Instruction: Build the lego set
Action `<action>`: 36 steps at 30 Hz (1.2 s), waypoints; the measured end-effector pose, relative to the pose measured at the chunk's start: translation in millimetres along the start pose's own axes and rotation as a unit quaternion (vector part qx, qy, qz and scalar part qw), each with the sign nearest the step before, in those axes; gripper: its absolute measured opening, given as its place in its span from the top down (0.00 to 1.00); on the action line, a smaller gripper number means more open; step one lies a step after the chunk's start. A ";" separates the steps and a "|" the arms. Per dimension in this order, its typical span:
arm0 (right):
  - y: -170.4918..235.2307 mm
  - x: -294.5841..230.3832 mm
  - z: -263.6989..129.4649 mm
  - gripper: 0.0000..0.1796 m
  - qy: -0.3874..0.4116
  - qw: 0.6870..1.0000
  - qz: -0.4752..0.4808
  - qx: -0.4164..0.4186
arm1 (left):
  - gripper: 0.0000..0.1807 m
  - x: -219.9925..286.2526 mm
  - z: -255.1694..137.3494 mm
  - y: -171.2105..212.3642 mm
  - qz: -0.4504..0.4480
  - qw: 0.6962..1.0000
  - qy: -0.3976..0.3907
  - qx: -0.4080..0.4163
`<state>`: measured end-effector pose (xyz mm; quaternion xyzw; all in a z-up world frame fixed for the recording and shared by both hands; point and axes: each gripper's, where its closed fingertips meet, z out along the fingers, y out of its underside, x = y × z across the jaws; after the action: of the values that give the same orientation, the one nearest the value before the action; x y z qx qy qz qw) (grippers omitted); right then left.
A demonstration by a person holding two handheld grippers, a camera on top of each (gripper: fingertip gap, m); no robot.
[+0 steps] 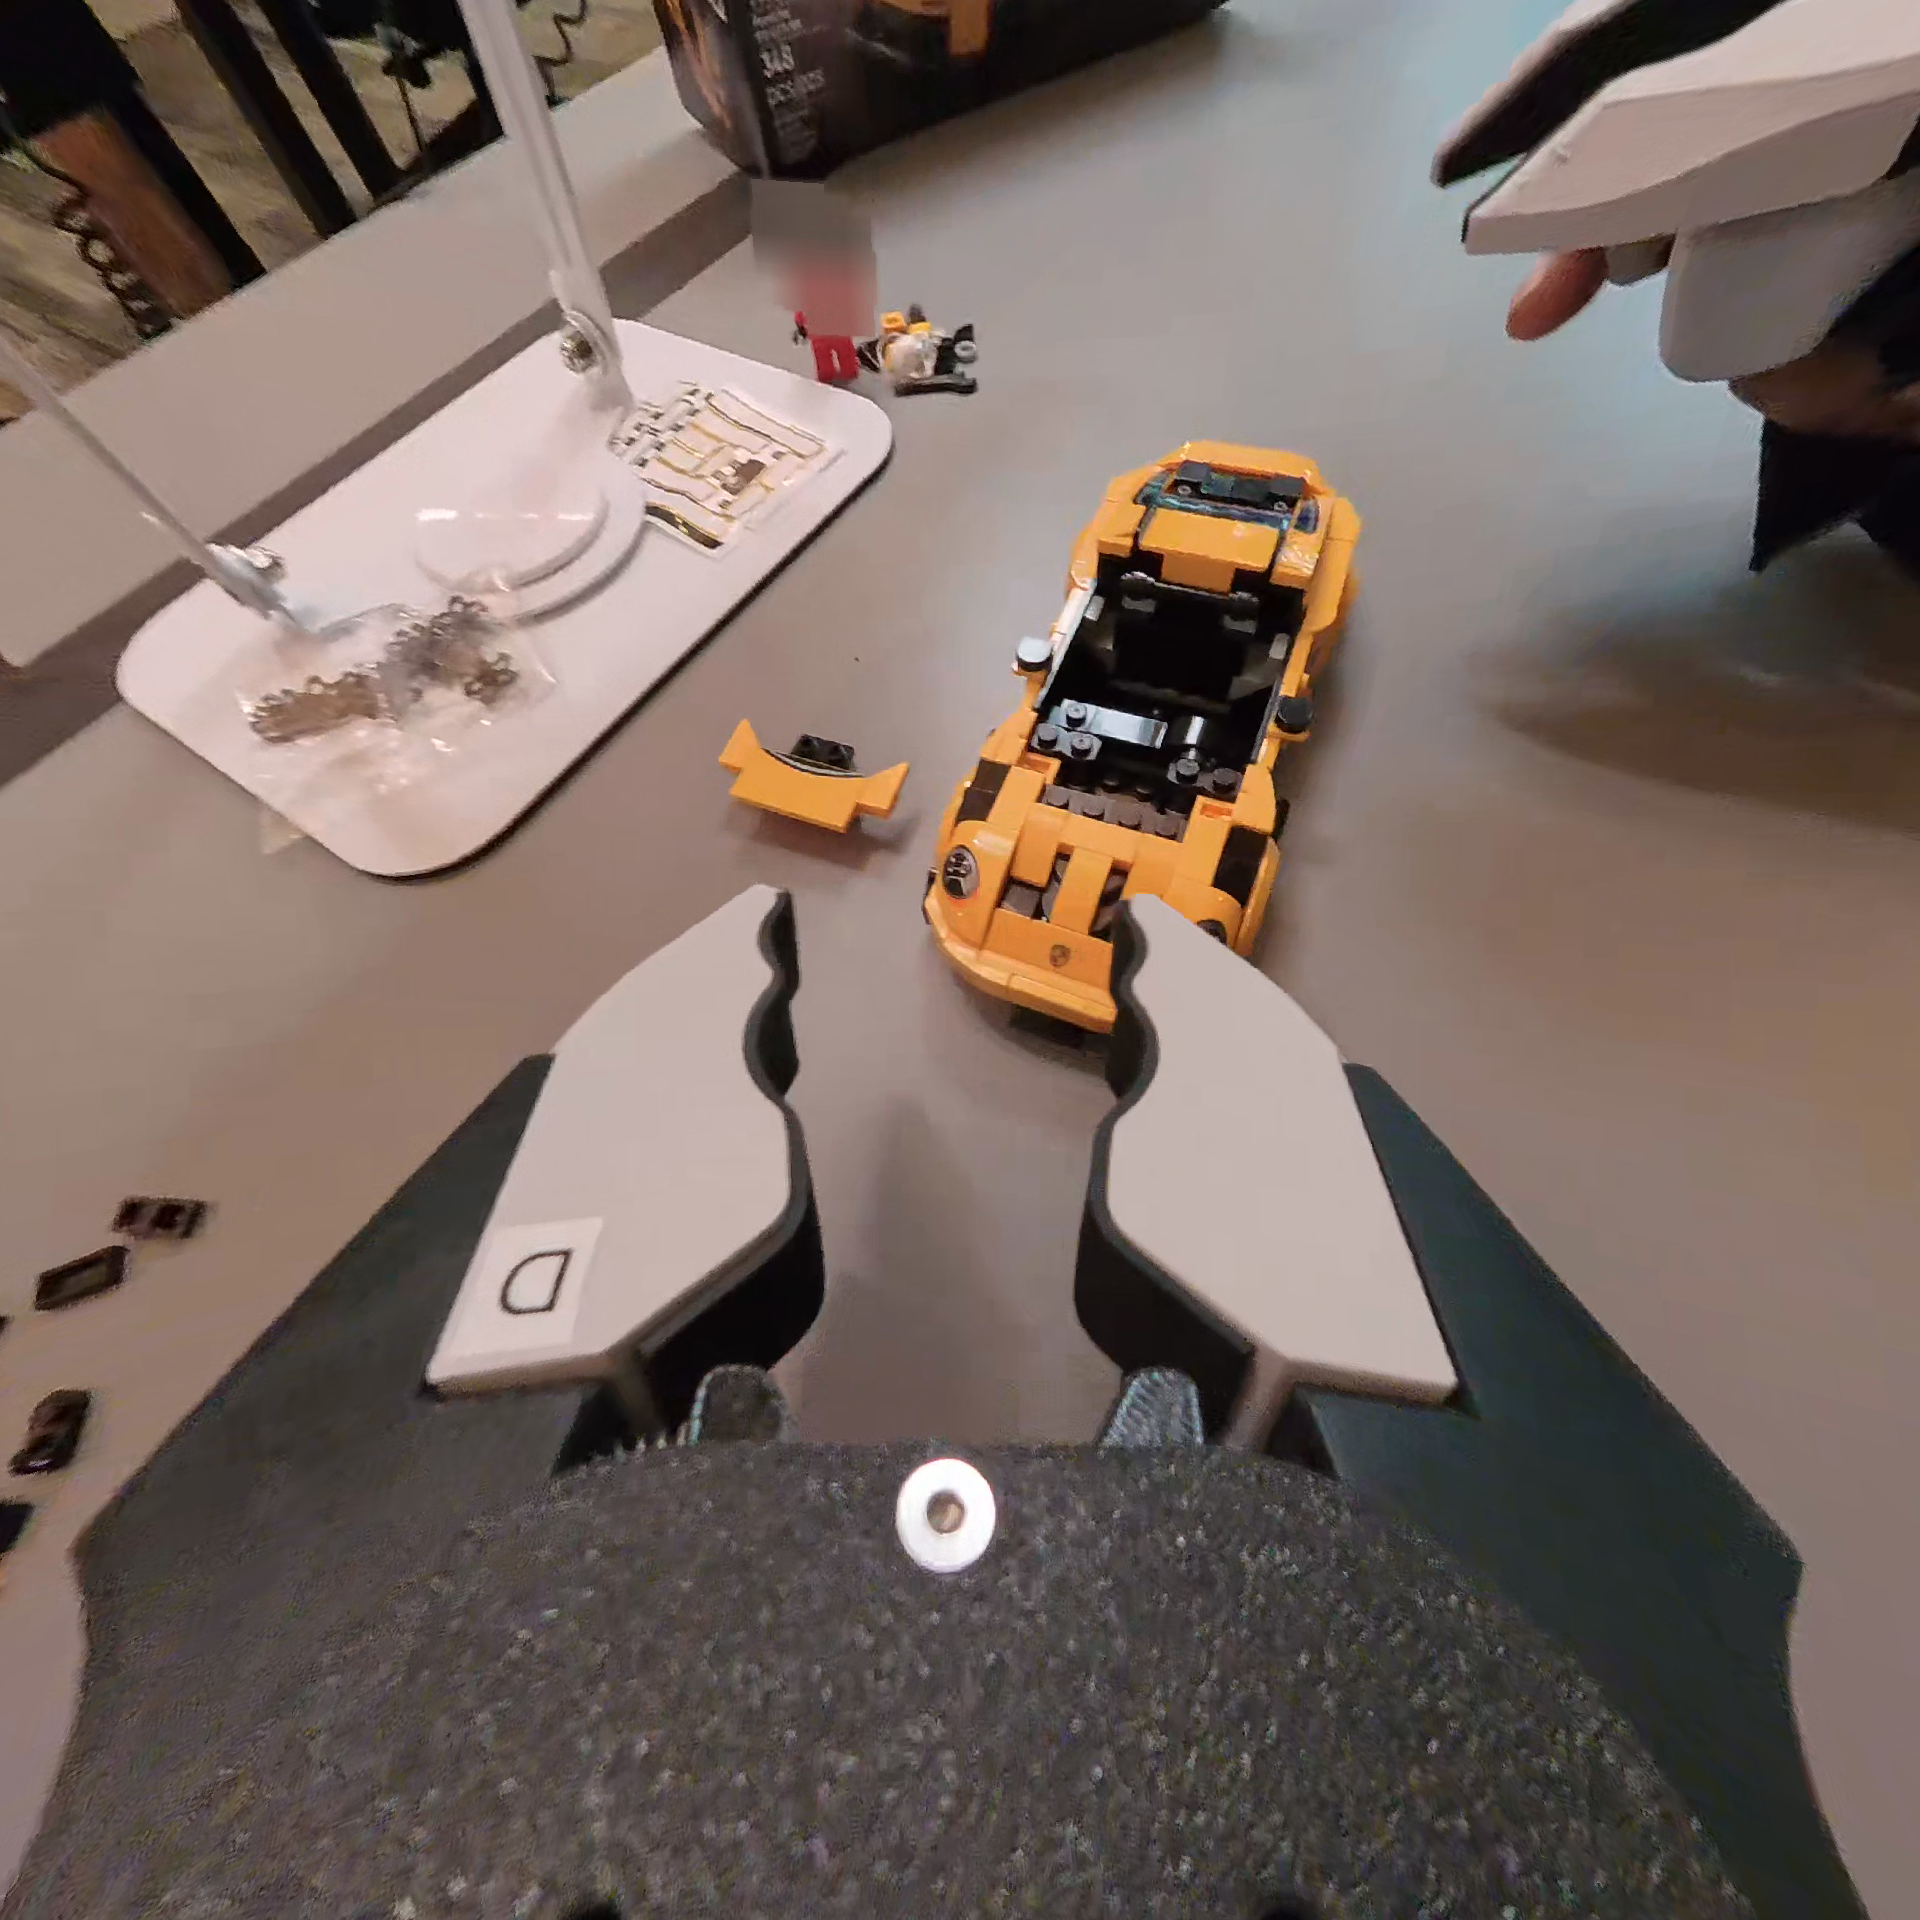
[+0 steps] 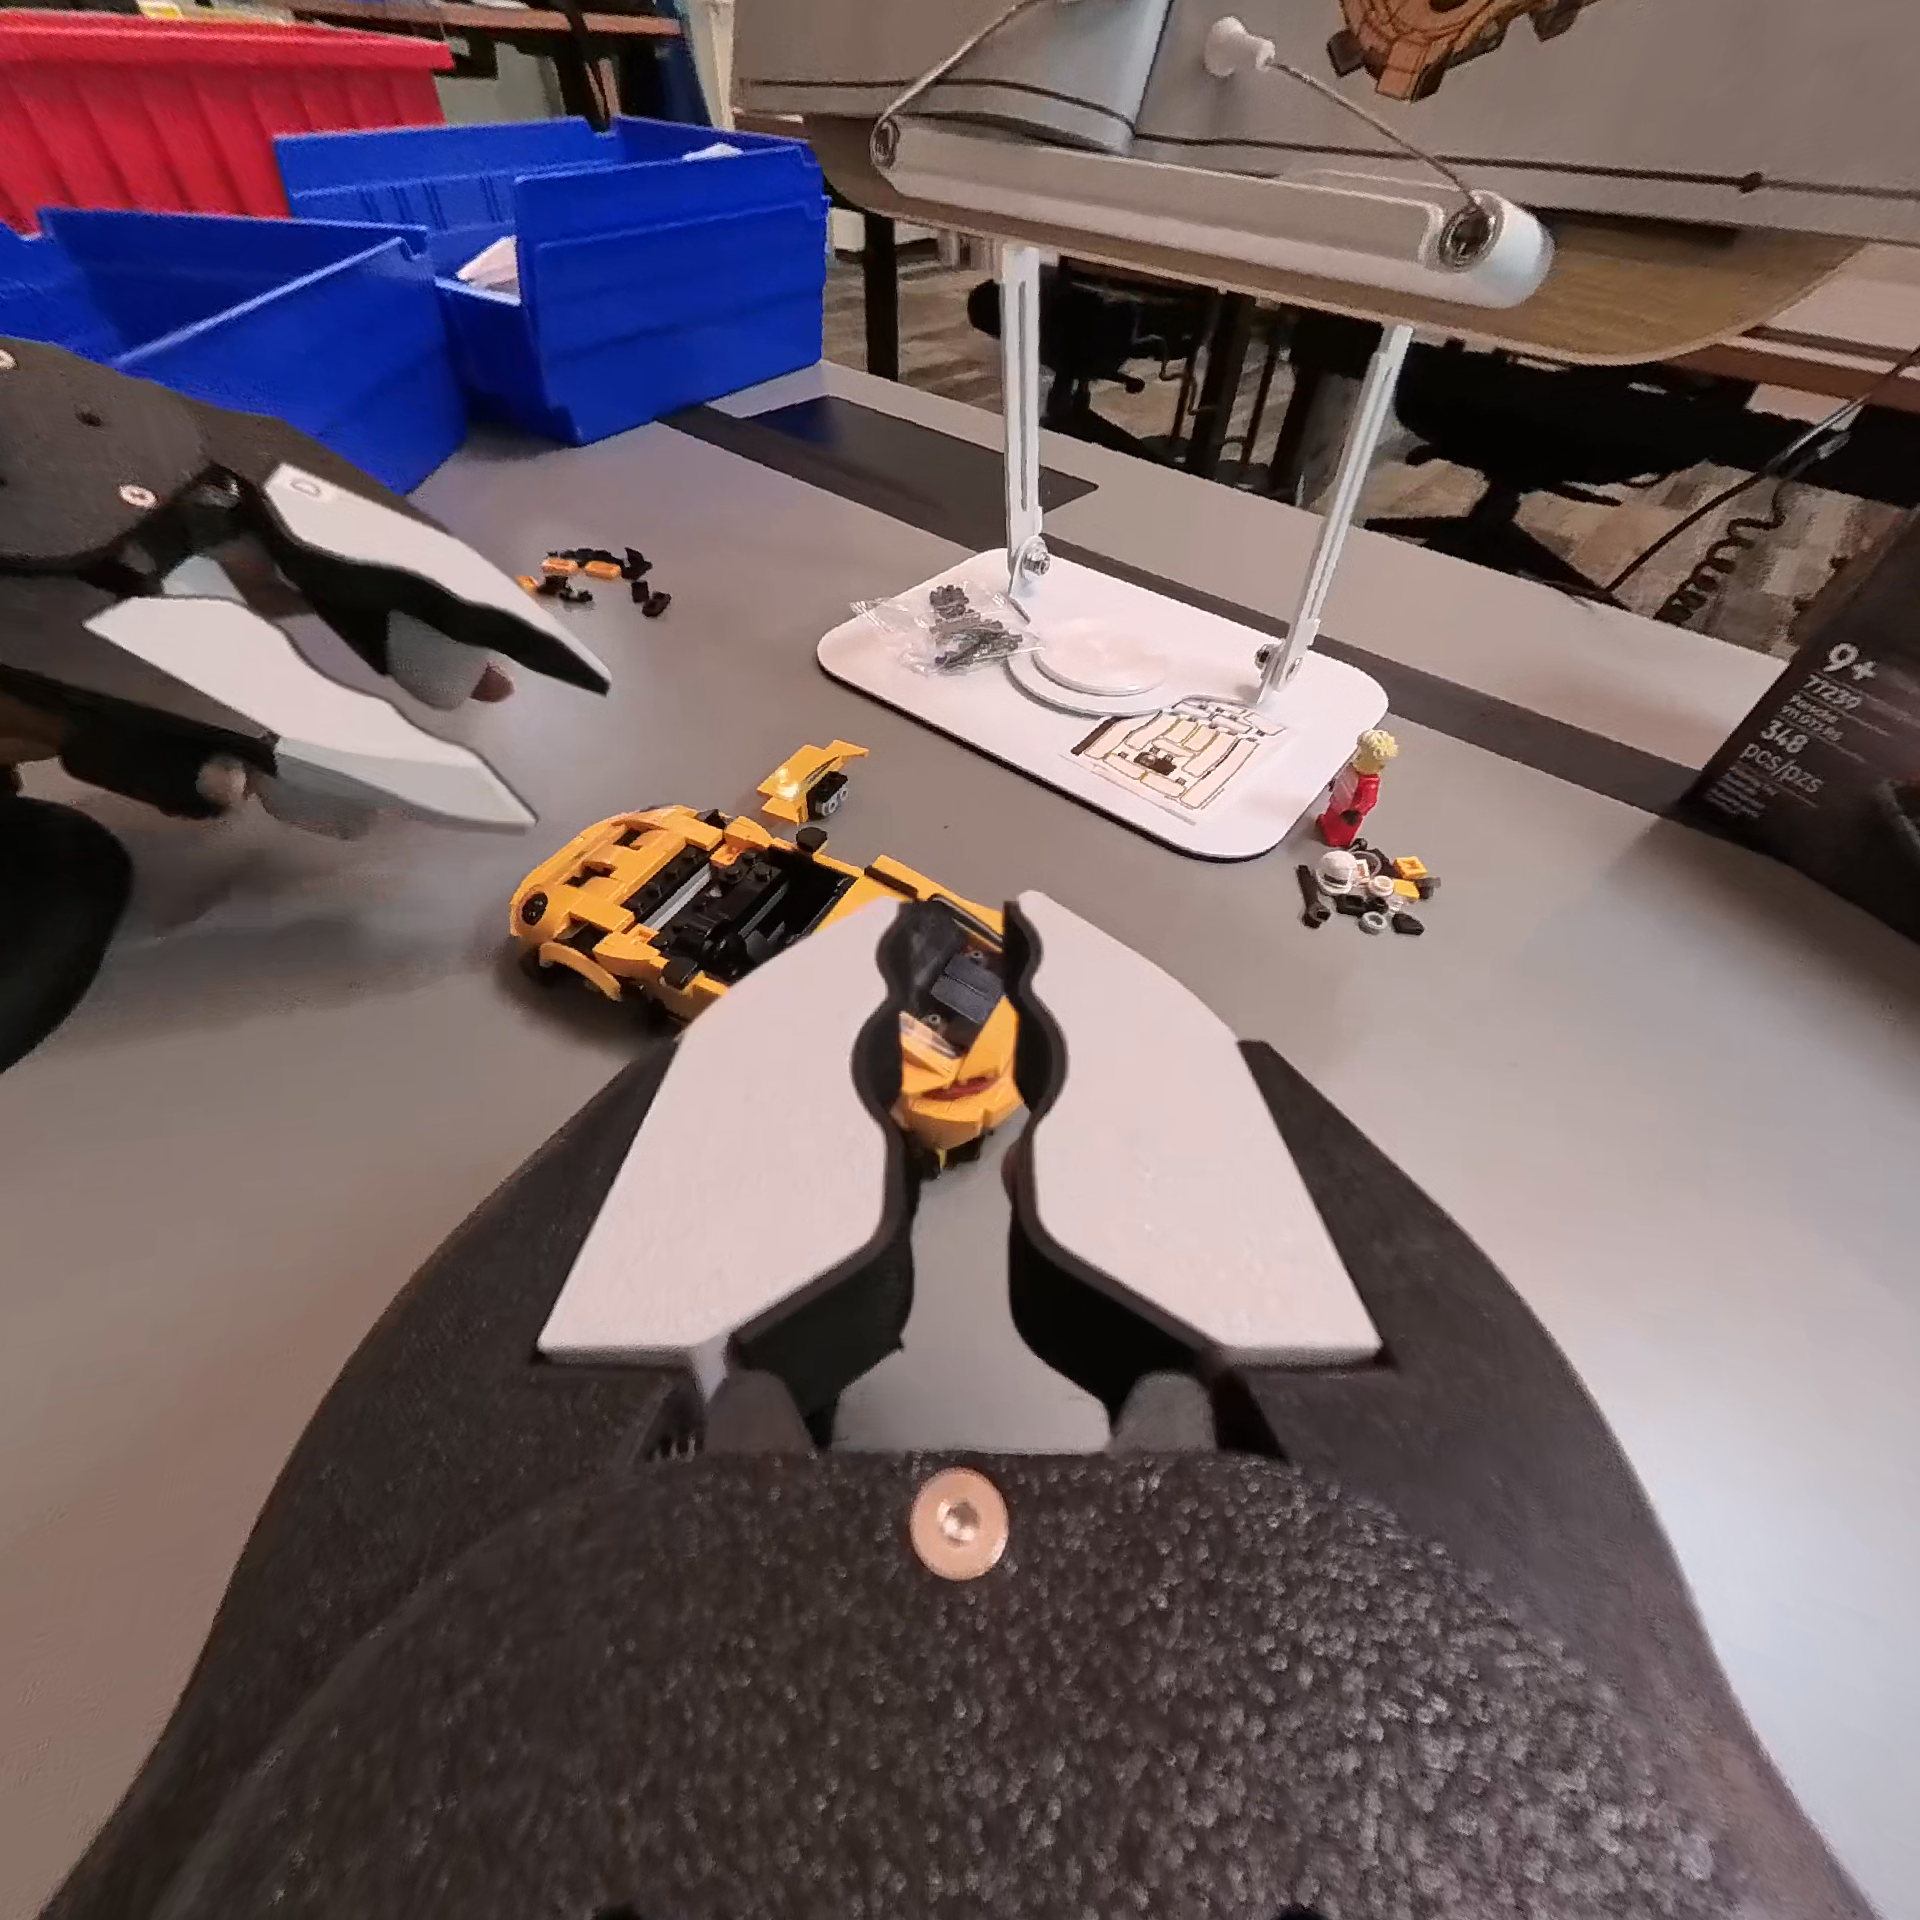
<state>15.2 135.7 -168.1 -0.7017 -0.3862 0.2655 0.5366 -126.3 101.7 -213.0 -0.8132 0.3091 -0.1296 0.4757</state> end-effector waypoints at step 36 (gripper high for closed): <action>67.7 -3.8 5.0 0.80 -0.055 0.973 -0.080 -0.209 | 0.60 59.0 36.8 17.9 -0.007 0.989 -0.020 -0.145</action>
<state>26.5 126.8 -234.6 -0.7497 -0.5169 0.1736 0.3750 -68.7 83.9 -252.2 -0.8781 0.3094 -0.0710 0.3581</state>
